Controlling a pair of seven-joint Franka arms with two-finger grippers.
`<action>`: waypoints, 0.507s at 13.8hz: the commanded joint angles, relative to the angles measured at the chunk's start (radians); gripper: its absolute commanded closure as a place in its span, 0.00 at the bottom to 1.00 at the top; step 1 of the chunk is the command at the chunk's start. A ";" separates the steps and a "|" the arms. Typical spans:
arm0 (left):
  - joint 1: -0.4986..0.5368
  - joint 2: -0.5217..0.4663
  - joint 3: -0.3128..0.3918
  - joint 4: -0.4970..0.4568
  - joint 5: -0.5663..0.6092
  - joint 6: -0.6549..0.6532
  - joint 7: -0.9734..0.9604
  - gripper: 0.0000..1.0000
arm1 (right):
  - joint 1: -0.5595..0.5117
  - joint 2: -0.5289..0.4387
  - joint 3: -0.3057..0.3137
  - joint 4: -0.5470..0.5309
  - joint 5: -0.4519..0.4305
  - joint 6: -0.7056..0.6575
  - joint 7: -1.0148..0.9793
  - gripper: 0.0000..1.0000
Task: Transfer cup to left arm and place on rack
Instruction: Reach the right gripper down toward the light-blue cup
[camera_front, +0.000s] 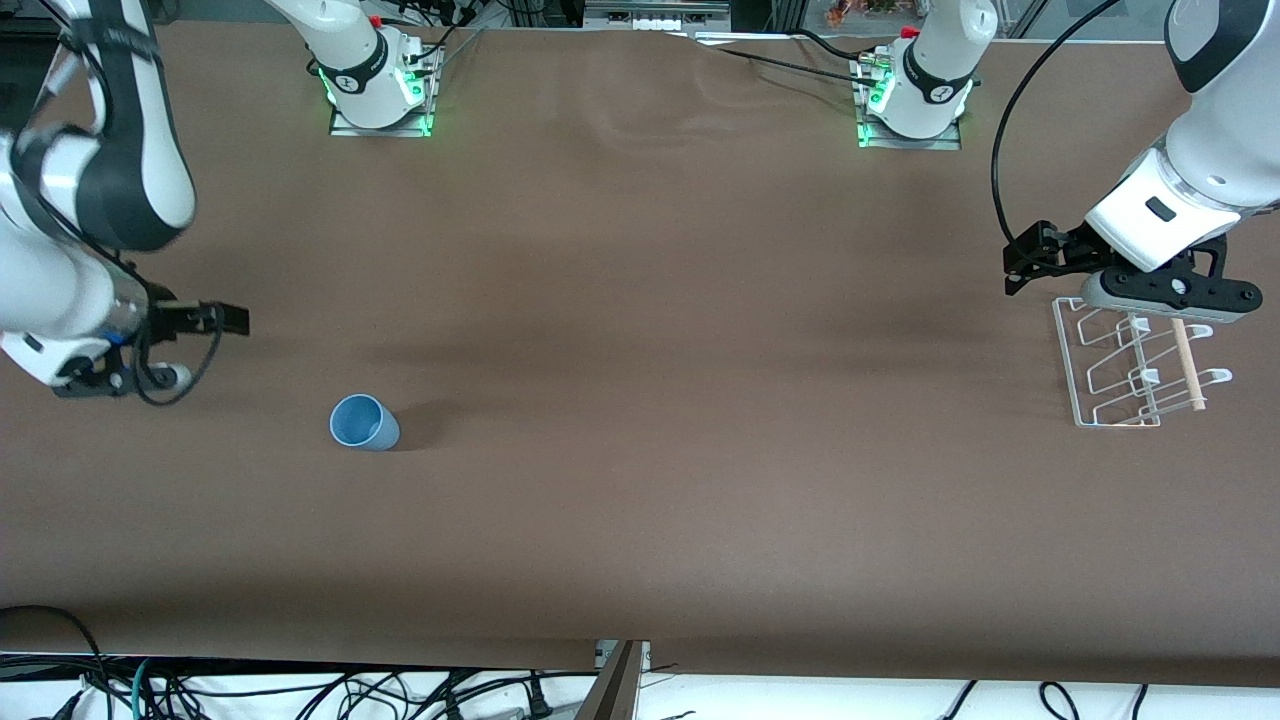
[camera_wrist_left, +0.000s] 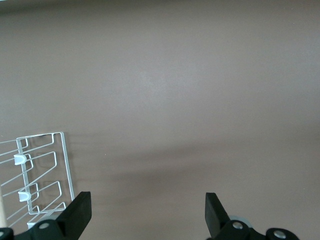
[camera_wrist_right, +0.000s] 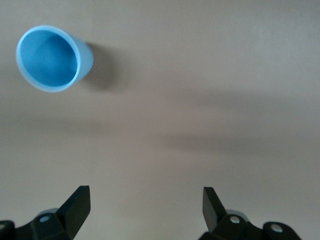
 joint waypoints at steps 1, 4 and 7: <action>-0.005 0.005 0.002 0.021 -0.007 -0.018 -0.008 0.00 | -0.001 0.086 0.009 0.036 0.074 0.069 0.037 0.01; -0.005 0.005 0.002 0.021 -0.007 -0.018 -0.008 0.00 | 0.037 0.161 0.015 0.092 0.095 0.080 0.126 0.01; -0.005 0.005 0.002 0.021 -0.007 -0.018 -0.008 0.00 | 0.039 0.201 0.015 0.119 0.095 0.107 0.134 0.01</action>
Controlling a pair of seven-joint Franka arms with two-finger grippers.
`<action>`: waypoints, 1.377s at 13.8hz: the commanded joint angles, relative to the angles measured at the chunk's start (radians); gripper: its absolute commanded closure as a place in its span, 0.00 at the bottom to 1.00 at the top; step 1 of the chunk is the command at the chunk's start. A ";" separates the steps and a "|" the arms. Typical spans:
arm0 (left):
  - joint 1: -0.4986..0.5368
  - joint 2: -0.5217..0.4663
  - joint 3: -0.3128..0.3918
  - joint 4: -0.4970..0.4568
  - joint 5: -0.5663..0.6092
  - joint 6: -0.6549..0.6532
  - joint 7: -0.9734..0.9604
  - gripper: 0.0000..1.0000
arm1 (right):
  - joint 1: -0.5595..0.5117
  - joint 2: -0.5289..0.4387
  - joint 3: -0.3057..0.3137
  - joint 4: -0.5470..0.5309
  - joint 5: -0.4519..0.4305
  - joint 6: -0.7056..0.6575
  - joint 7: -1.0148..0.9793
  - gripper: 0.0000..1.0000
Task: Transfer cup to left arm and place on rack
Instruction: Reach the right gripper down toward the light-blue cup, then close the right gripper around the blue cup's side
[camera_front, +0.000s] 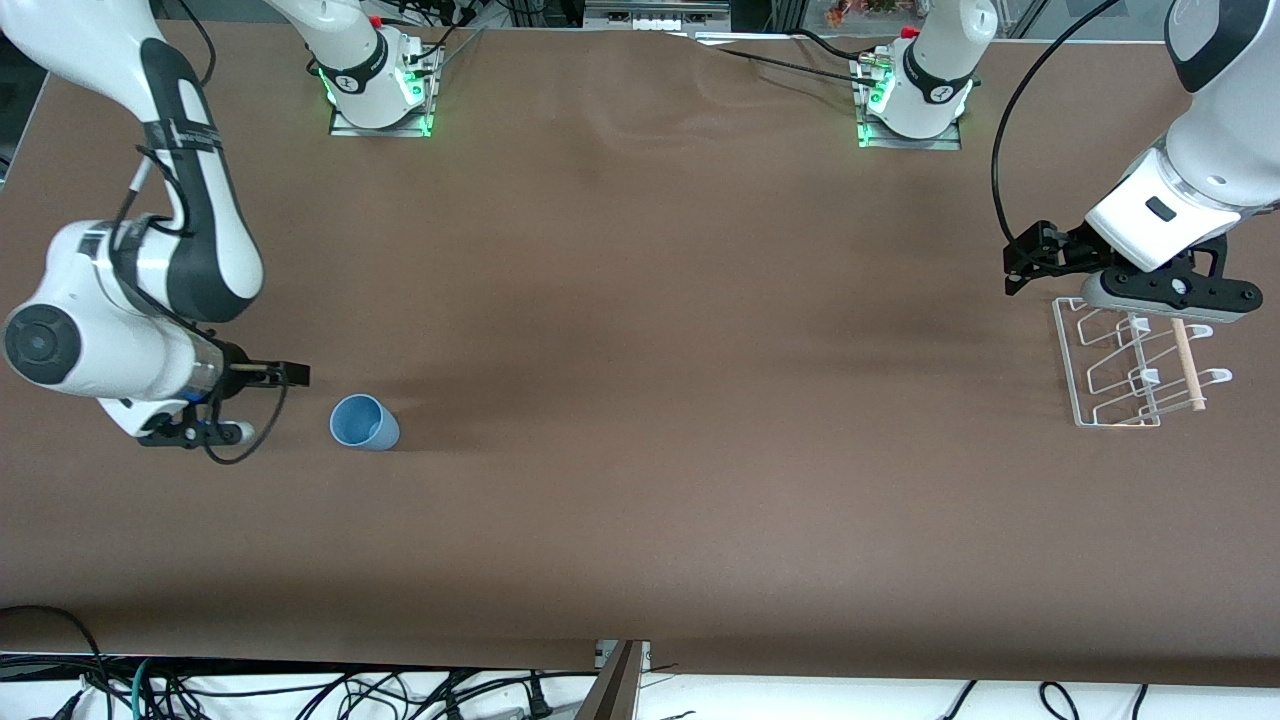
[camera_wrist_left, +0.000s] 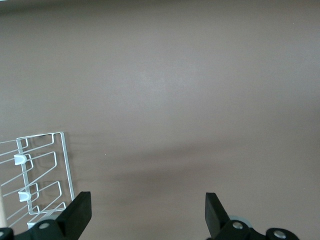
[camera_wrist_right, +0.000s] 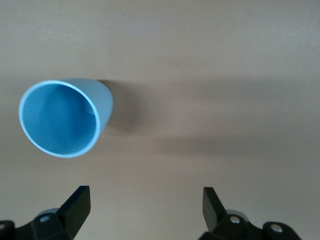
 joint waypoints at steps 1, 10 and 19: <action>-0.005 0.005 0.002 0.020 -0.007 -0.019 -0.008 0.00 | -0.007 0.054 -0.002 0.062 0.018 0.018 0.008 0.01; -0.005 0.005 0.002 0.020 -0.007 -0.018 -0.008 0.00 | 0.016 0.155 0.000 0.139 0.021 0.046 0.096 0.01; -0.005 0.005 0.002 0.020 -0.007 -0.019 -0.008 0.00 | 0.046 0.198 0.001 0.141 0.047 0.104 0.169 0.12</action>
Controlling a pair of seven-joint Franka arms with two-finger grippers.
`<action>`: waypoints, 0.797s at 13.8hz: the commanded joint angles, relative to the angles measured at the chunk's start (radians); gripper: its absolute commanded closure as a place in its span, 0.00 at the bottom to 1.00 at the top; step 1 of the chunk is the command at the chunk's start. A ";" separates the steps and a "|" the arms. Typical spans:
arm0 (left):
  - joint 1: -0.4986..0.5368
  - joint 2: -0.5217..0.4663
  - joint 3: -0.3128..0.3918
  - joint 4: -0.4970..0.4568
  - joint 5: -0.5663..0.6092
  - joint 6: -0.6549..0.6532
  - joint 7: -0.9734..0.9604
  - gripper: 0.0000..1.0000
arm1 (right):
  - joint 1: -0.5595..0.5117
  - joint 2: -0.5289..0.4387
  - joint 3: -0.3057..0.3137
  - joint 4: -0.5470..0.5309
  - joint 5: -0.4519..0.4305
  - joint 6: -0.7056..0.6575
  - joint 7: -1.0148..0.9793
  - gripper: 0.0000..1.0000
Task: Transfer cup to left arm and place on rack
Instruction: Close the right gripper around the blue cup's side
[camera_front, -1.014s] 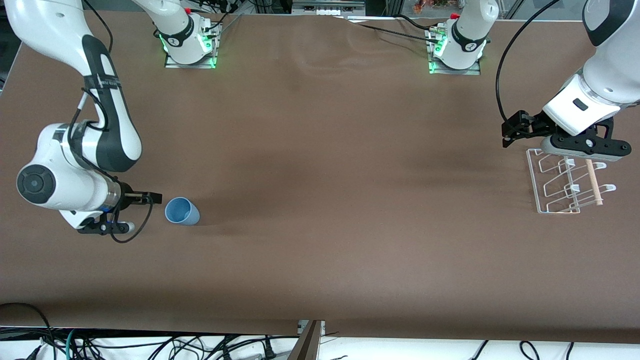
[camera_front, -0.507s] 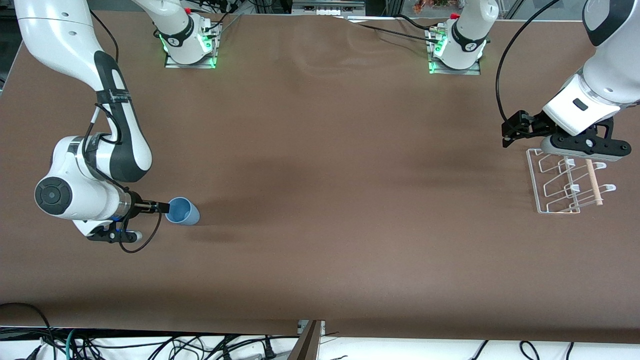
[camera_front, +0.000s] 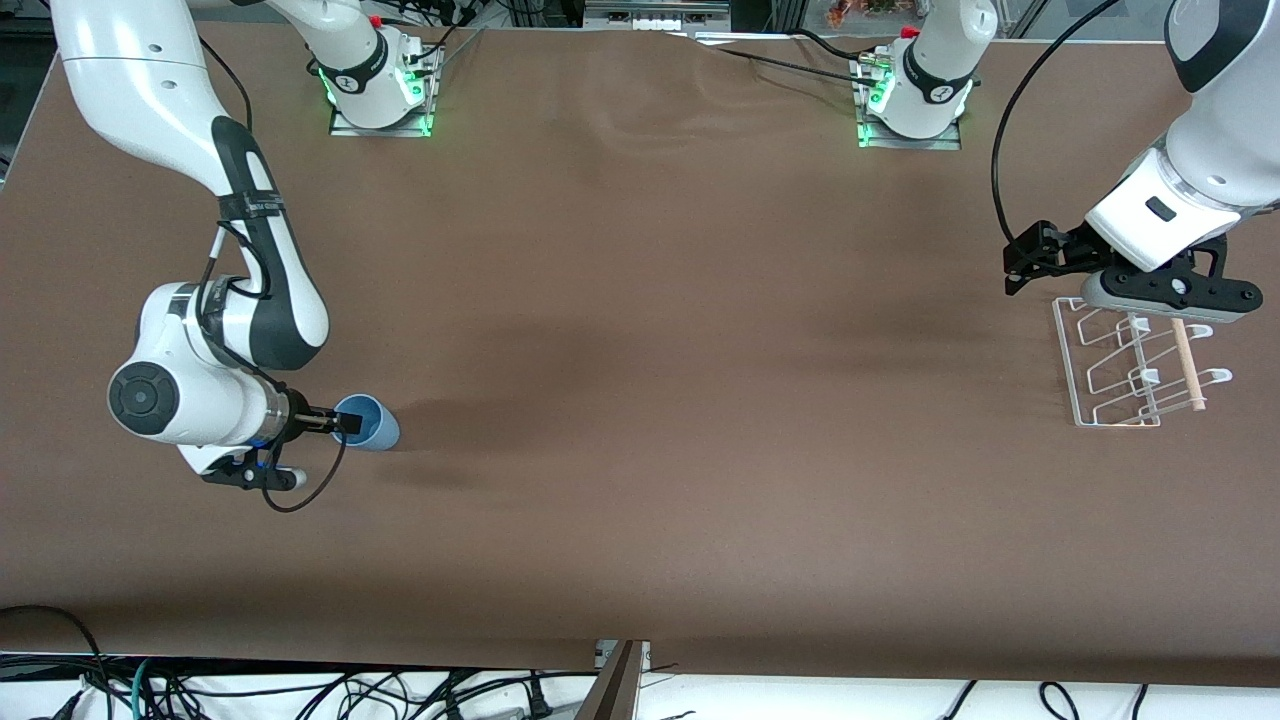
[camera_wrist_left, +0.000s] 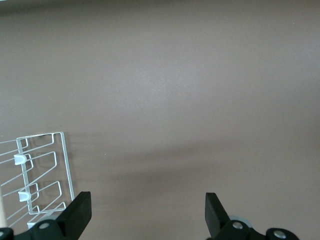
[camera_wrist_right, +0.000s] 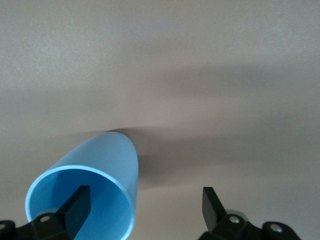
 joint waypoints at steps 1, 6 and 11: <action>-0.006 0.005 0.002 0.020 -0.007 -0.019 -0.008 0.00 | 0.000 0.019 -0.002 0.026 0.018 0.007 0.012 0.31; -0.005 0.005 0.002 0.020 -0.007 -0.019 -0.008 0.00 | 0.000 0.029 -0.004 0.024 0.044 0.015 0.012 0.89; -0.005 0.005 0.002 0.020 -0.007 -0.021 -0.008 0.00 | 0.020 0.036 -0.002 0.024 0.056 0.015 0.070 1.00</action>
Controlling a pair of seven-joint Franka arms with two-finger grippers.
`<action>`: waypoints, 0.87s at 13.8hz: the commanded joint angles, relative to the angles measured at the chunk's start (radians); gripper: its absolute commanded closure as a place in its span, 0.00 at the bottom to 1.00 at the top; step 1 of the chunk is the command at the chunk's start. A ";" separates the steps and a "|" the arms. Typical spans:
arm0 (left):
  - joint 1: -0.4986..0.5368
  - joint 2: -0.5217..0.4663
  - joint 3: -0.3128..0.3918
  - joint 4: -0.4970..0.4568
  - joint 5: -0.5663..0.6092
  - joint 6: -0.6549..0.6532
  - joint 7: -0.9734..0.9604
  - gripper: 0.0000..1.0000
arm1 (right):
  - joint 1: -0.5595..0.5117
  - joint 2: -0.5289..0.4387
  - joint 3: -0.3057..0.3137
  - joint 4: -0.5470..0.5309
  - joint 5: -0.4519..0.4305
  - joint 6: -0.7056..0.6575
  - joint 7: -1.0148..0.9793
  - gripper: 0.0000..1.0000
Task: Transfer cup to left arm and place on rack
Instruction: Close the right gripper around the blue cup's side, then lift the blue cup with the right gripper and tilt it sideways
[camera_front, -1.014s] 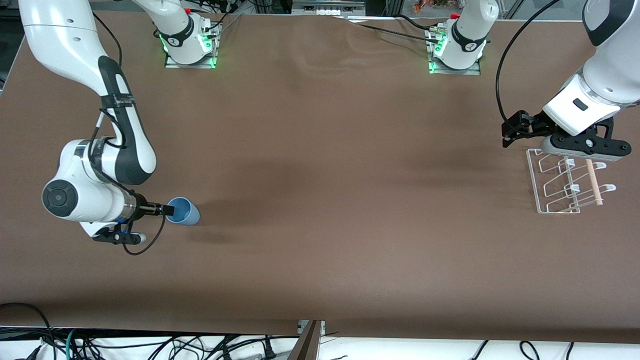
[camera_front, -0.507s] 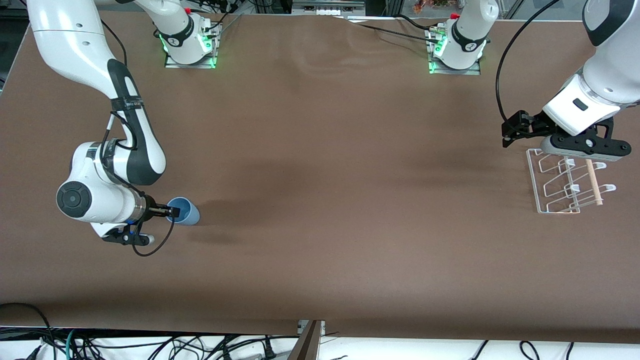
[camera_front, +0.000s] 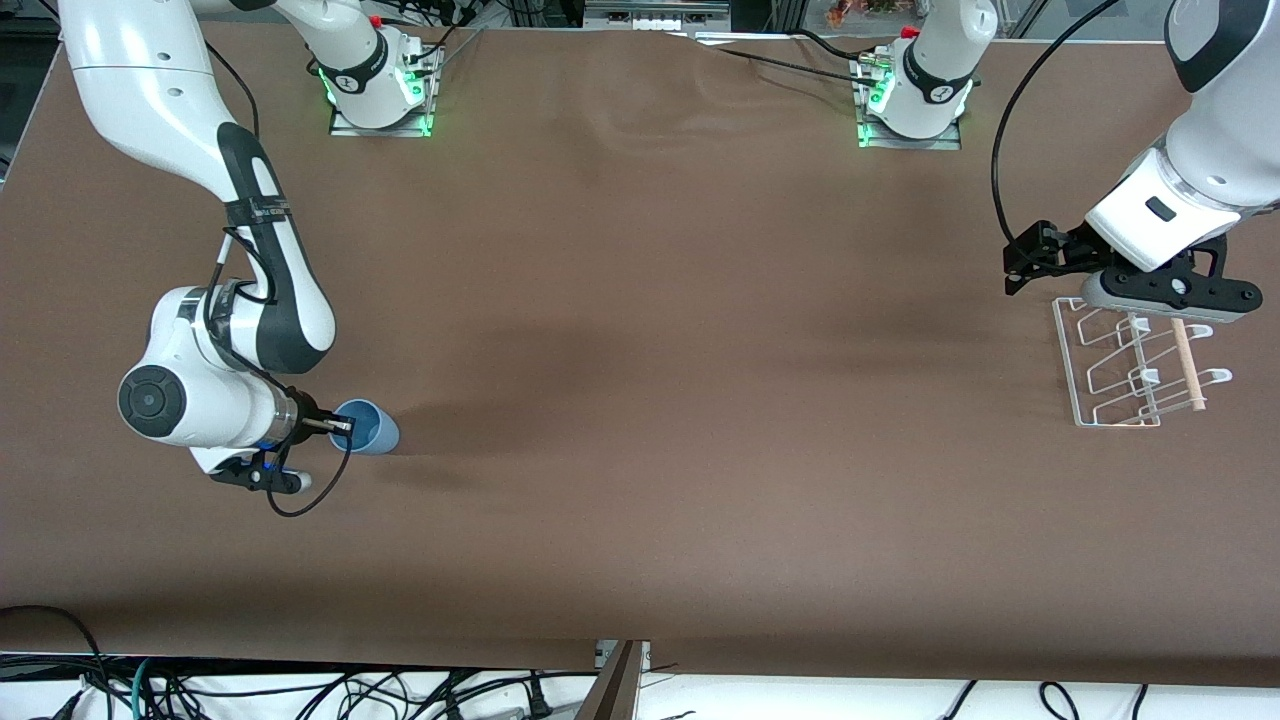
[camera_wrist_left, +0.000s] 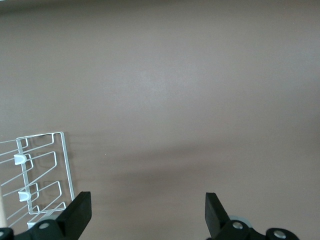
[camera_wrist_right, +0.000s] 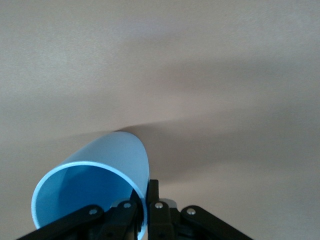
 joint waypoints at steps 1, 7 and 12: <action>-0.005 0.005 0.002 0.020 -0.007 -0.020 -0.007 0.00 | 0.010 0.018 -0.001 0.022 0.017 -0.006 0.012 1.00; -0.005 0.006 -0.002 0.014 -0.020 -0.049 -0.007 0.00 | 0.131 -0.062 0.000 0.069 0.081 -0.119 0.339 1.00; -0.009 0.052 -0.004 0.019 -0.158 -0.169 0.033 0.00 | 0.197 -0.071 0.118 0.248 0.323 -0.199 0.729 1.00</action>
